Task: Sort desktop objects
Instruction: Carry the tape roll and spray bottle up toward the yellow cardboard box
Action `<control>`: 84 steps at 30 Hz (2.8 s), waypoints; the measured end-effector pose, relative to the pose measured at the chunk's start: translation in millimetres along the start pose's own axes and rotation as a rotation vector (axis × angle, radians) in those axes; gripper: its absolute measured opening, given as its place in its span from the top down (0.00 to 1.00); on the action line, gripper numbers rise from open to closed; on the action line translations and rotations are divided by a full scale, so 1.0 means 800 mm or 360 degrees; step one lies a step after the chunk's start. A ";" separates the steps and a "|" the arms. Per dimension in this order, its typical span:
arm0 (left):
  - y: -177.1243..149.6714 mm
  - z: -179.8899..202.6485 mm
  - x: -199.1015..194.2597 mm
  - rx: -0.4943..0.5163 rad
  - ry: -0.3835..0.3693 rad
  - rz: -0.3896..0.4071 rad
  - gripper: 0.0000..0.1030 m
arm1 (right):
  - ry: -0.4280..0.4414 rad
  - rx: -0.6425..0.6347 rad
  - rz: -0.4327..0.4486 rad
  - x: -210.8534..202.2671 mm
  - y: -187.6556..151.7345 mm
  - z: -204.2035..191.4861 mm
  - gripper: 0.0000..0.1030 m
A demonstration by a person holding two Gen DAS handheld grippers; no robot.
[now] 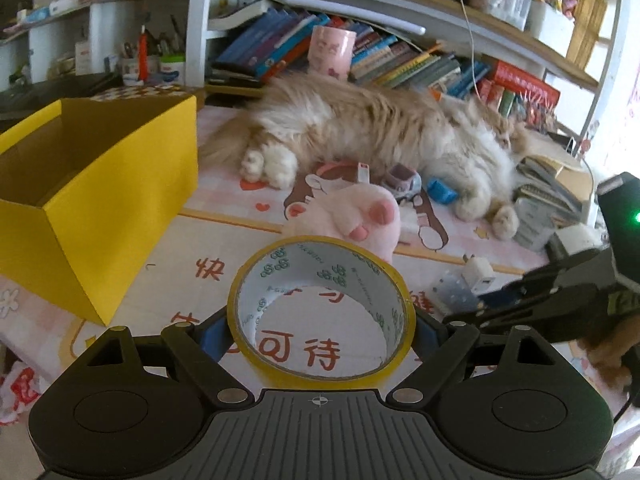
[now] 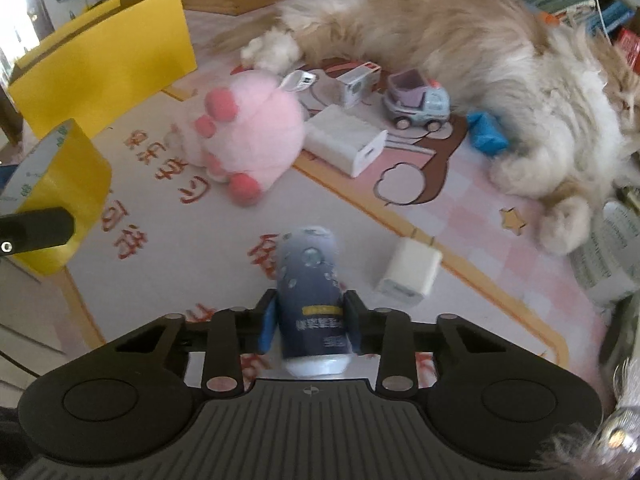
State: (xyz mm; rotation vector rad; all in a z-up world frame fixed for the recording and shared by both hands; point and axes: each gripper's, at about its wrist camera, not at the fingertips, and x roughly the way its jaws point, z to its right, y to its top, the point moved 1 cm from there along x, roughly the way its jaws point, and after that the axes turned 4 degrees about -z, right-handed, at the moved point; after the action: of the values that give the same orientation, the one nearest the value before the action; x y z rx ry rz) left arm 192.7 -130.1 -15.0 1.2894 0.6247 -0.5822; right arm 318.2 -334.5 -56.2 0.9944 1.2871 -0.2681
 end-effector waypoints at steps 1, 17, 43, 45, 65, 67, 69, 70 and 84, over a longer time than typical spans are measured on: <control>0.000 0.000 -0.001 -0.0006 -0.0002 0.0000 0.14 | 0.0014 0.0014 0.0003 0.000 -0.001 -0.003 0.71; 0.001 -0.012 -0.039 -0.0048 -0.0066 0.0079 0.14 | -0.0003 0.0406 0.0215 -0.028 -0.008 -0.017 0.71; -0.037 -0.108 -0.114 0.0052 -0.0209 0.0123 0.14 | 0.0073 0.0536 0.0375 -0.096 -0.031 -0.181 0.71; -0.042 -0.118 -0.122 0.0049 -0.0210 0.0128 0.14 | 0.0071 0.0524 0.0379 -0.097 -0.032 -0.198 0.71; -0.090 -0.218 -0.189 0.0021 -0.0176 0.0117 0.14 | 0.0095 0.0447 0.0337 -0.084 -0.040 -0.342 0.71; -0.095 -0.226 -0.194 0.0026 -0.0165 0.0108 0.14 | 0.0106 0.0450 0.0334 -0.080 -0.042 -0.354 0.71; -0.100 -0.236 -0.200 0.0029 -0.0157 0.0108 0.14 | 0.0117 0.0450 0.0333 -0.078 -0.043 -0.366 0.71; -0.102 -0.239 -0.203 0.0030 -0.0152 0.0111 0.14 | 0.0122 0.0447 0.0334 -0.076 -0.044 -0.372 0.71; -0.116 -0.276 -0.231 -0.0002 -0.0099 0.0154 0.14 | 0.0167 0.0316 0.0341 -0.070 -0.033 -0.434 0.71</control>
State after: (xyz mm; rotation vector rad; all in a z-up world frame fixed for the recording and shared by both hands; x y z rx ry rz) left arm -24.1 78.9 16.3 1.2884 0.5084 -0.5399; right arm 49.4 -112.9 -2.1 1.3210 1.2526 -0.1824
